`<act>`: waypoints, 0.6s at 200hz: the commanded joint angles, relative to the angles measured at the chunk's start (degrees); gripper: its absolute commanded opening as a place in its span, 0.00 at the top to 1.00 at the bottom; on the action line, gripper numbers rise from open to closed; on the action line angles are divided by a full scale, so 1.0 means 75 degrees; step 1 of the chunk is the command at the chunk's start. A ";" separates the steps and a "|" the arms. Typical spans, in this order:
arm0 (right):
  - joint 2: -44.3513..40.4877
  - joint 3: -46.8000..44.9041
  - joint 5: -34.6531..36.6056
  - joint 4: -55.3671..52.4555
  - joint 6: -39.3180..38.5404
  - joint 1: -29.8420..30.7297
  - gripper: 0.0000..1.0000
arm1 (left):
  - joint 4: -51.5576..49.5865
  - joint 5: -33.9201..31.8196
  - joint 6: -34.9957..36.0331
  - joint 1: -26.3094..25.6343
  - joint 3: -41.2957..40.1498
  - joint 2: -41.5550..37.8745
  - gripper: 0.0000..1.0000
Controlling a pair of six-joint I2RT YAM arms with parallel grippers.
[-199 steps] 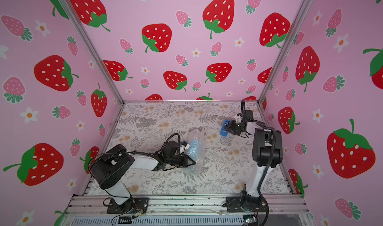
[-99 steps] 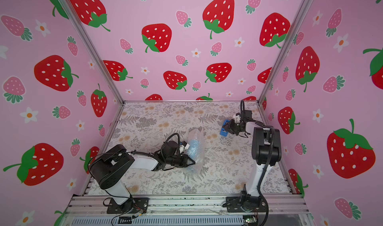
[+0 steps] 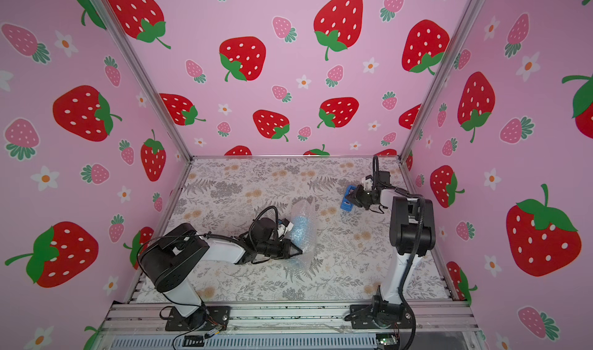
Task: Wrap wine glasses in bubble wrap
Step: Tear off the tape using the Tape Cutter.
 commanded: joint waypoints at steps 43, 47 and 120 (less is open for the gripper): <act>0.0058 -0.0048 0.0009 0.0004 0.0024 0.0031 1.00 | -0.0595 -0.0464 0.0260 0.0043 -0.0211 0.0344 0.92; 0.0017 -0.0049 -0.0002 -0.0007 0.0024 0.0032 1.00 | -0.0587 -0.0463 0.0269 0.0043 -0.0217 0.0344 0.93; -0.1002 -0.0271 -0.0225 -0.0502 0.0113 0.0064 1.00 | -0.0455 -0.0439 0.0244 0.0054 -0.0298 0.0392 0.93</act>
